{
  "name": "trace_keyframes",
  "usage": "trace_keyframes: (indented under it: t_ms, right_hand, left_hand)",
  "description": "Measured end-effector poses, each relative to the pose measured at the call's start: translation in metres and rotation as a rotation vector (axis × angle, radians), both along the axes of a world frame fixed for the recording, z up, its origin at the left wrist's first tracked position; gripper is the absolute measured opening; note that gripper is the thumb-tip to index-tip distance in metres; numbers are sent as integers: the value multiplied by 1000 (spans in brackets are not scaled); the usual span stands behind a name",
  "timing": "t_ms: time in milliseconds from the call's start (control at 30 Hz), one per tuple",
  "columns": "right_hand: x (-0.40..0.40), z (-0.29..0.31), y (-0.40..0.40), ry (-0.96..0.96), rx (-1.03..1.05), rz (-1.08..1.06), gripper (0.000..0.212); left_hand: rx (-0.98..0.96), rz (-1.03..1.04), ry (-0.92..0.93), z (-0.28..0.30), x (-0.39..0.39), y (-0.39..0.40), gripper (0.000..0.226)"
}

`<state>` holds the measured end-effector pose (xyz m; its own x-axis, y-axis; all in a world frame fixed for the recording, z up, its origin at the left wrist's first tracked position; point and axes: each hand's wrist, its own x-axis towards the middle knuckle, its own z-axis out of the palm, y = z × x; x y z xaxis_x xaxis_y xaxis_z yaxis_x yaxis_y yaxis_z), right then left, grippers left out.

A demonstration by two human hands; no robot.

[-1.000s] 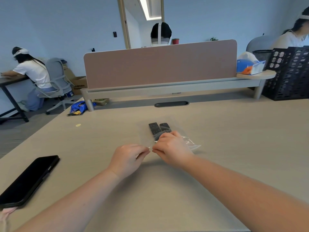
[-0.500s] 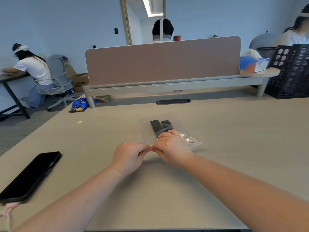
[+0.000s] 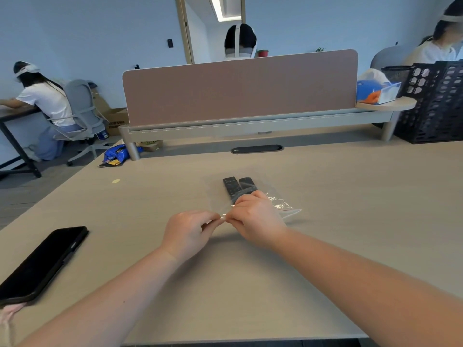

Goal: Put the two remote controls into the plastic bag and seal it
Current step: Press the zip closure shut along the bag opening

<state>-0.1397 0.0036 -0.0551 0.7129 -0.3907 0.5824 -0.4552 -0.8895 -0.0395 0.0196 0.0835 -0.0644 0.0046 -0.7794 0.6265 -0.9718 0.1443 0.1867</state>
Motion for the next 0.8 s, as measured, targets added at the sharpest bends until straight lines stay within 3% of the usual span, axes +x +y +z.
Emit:
trace_keyframes:
  t_ms: [400, 567, 800]
  right_hand:
    - [0, -5, 0, -37, 76, 8, 12]
    - [3, -7, 1, -83, 112, 21, 11]
    - [2, -12, -1, -62, 110, 28, 9]
  left_hand:
    - [-7, -43, -74, -2, 2, -2, 25]
    - [28, -49, -89, -4, 5, 0, 9]
    - [13, -97, -118, -2, 7, -2, 27]
